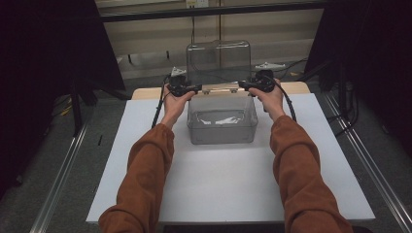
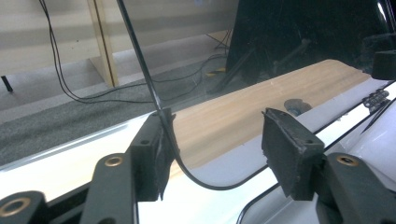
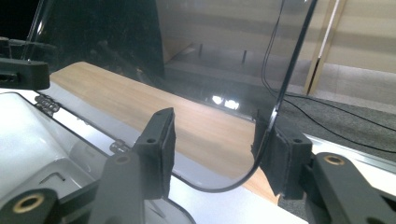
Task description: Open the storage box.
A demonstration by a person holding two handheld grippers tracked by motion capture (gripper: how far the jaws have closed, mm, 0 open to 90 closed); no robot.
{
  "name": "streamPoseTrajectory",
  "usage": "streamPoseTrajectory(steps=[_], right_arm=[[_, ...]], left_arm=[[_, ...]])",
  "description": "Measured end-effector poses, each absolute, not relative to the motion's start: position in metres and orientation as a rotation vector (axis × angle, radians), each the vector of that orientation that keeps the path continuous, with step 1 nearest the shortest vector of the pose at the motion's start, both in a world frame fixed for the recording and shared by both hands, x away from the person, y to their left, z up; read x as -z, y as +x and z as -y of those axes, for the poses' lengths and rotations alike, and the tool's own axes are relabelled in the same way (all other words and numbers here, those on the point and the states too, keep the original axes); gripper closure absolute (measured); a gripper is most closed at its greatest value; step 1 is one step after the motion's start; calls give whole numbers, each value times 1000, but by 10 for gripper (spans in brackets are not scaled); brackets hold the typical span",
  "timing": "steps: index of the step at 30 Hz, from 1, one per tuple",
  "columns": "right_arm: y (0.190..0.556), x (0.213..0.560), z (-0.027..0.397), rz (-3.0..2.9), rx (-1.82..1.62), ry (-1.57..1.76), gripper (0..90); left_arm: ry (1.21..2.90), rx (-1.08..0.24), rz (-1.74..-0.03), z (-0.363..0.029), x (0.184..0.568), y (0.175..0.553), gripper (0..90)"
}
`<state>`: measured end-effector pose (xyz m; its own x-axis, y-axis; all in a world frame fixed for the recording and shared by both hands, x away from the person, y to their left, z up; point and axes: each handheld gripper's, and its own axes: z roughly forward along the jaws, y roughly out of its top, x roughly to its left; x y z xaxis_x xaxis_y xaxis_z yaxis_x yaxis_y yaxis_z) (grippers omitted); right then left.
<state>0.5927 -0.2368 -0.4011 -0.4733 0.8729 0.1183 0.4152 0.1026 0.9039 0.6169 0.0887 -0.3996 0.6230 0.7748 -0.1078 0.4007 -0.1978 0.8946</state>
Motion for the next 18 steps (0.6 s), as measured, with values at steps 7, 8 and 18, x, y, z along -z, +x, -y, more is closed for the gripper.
streamPoseTrajectory(steps=[7,8,18], right_arm=[[594,403,236,-1918,-1357,1276,462],[594,404,235,-1910,-1355,1277,454],[595,407,232,-1892,-1372,1303,414]], left_arm=[[1824,-462,-946,-87,400,617,404],[1829,-460,-950,-86,400,617,396],[1814,-440,-960,-86,402,618,373]])
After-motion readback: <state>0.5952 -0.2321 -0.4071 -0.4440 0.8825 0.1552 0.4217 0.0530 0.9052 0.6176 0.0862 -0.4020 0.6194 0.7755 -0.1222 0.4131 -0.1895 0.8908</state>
